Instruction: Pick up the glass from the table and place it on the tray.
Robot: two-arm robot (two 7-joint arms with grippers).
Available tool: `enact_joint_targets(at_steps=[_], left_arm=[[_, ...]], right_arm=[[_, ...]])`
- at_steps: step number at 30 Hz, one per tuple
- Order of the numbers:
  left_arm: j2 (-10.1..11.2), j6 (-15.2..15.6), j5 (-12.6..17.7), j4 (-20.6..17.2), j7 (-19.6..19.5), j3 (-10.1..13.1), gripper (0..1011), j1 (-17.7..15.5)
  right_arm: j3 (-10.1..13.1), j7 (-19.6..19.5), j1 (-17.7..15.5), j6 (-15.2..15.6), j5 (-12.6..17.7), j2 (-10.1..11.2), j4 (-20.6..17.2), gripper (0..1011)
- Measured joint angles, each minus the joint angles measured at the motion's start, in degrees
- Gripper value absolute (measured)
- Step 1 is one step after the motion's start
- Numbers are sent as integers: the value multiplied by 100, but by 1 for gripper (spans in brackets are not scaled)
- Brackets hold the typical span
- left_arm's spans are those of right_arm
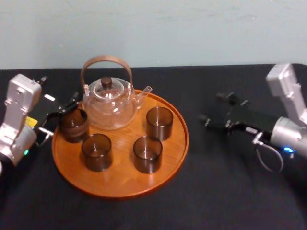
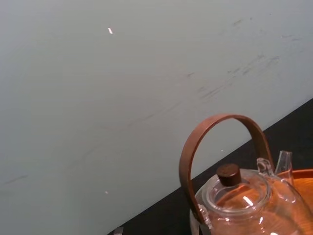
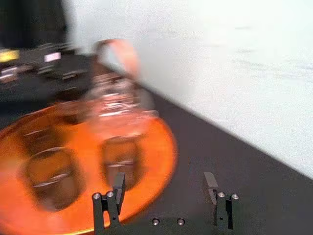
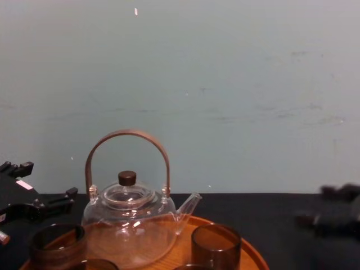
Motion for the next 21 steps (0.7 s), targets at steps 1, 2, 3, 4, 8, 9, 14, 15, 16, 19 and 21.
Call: enact_joint_targets(at_steps=[1,2,3,4,8,9,14,15,16,19,21], left_arm=[[0,0,0,0,0,0,1001,0],[-1,0,0,0,0,0,1001,0],[-1,0,0,0,0,1,1001,0],[-1,0,0,0,0,0,1001,0],[-1,0,0,0,0,0,1001,0],[-1,0,0,0,0,0,1001,0],[-1,0,0,0,0,0,1001,0],[-1,0,0,0,0,1,1001,0],[-1,0,0,0,0,0,1001,0],[-1,0,0,0,0,0,1001,0],[-1,0,0,0,0,0,1001,0]], right_arm=[[100,-180,-97,0,5,-30,-57,1003],[164,-331,-159,0,5,-58,-91,1003],[292,-614,-285,-5,1,-129,-151,1002],[343,-724,-327,-13,0,-160,-171,1002],[528,-1074,-487,-35,-67,-309,-200,1002],[546,-1096,-498,-35,-77,-323,-200,1002],[621,-1131,-542,-13,-144,-374,-199,1003],[629,-1131,-547,-8,-155,-382,-196,1002],[644,-1131,-551,-2,-173,-402,-187,1002],[677,-1132,-556,10,-221,-448,-145,1002],[692,-1132,-556,17,-241,-470,-122,1002]])
